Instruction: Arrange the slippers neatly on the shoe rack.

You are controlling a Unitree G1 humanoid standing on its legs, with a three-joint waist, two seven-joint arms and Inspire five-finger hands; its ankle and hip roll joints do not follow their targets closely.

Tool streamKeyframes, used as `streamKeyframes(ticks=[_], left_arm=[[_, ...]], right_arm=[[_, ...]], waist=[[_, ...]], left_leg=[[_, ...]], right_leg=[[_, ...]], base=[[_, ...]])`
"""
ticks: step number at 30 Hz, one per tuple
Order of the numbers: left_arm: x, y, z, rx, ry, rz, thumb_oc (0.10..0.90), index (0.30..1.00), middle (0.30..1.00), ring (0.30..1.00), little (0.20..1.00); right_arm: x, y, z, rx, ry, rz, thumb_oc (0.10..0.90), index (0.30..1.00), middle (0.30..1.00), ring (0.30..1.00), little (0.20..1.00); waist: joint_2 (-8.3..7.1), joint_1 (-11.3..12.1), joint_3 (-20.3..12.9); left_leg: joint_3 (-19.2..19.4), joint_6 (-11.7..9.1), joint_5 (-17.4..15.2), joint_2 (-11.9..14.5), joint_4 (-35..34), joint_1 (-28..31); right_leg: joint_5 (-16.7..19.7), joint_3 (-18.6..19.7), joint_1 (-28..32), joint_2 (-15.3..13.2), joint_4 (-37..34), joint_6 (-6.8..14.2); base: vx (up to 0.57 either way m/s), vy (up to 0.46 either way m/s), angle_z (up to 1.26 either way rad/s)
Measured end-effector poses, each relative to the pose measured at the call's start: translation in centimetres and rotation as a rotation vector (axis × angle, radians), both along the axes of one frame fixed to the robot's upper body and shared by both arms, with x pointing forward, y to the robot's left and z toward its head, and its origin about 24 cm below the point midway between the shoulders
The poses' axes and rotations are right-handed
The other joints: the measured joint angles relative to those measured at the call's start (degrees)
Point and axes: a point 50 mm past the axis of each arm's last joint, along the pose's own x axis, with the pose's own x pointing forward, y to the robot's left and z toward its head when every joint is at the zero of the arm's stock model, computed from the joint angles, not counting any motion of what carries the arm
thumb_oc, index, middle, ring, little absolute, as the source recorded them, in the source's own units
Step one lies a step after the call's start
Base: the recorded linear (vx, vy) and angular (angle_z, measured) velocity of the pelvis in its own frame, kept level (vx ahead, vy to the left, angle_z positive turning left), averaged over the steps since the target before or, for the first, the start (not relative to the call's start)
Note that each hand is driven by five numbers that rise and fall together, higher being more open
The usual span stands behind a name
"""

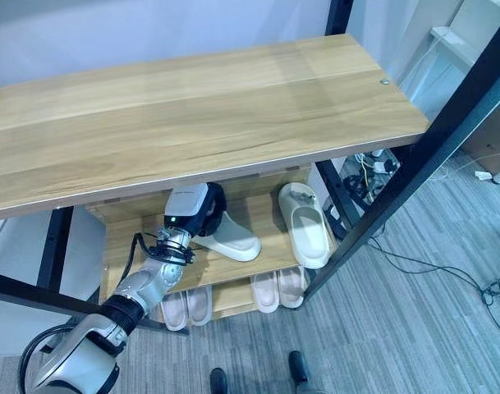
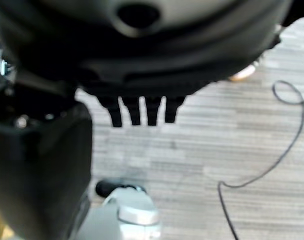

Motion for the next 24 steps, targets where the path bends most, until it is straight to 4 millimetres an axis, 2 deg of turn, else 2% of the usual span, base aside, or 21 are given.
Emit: streamKeyframes(ticks=[5,13,20,24], left_arm=[[-1.5,-1.0,-0.5,0.015,0.012,-0.104,0.4,0.3,0.3,0.3,0.3],[-2.7,-2.5,-1.5,0.116,0.028,-0.229,0.4,0.3,0.3,0.3,0.3],[-2.3,-3.5,-1.1,0.126,0.006,-0.264,0.4,0.3,0.3,0.3,0.3],[-1.0,-5.3,0.1,0.15,-0.045,-0.298,0.4,0.3,0.3,0.3,0.3]], right_arm=[[0.3,0.4,-0.1,0.012,-0.013,0.001,0.8,0.9,0.9,0.9,0.9],[0.4,0.4,0.0,0.013,-0.02,0.002,0.8,0.9,0.9,0.9,0.9],[0.0,0.3,-0.1,0.007,0.006,-0.002,0.8,0.9,0.9,0.9,0.9],[0.3,0.3,-0.1,0.007,-0.002,0.004,0.8,0.9,0.9,0.9,0.9]], waist=[[-1.07,-0.3,1.05],[0.08,0.36,2.08],[0.15,0.4,2.13],[-0.04,0.23,2.1]], left_leg=[[0.13,0.16,-0.14,-0.05,-0.02,1.8],[0.04,0.11,-0.32,-0.1,-0.3,3.28],[0.03,0.18,-0.18,-0.14,-0.28,2.47],[0.12,0.27,-0.2,-0.26,-0.05,1.35]], right_leg=[[0.01,-0.11,1.67,-0.03,0.0,0.0],[-0.47,-0.15,3.25,-0.15,-0.4,0.6],[-0.37,-0.14,2.41,-0.18,-0.4,0.53],[0.16,-0.05,1.24,-0.22,-0.02,0.18]], base=[[0.01,0.043,-0.02],[0.0,0.02,0.01],[0.0,0.0,0.0],[0.0,0.0,0.0]])
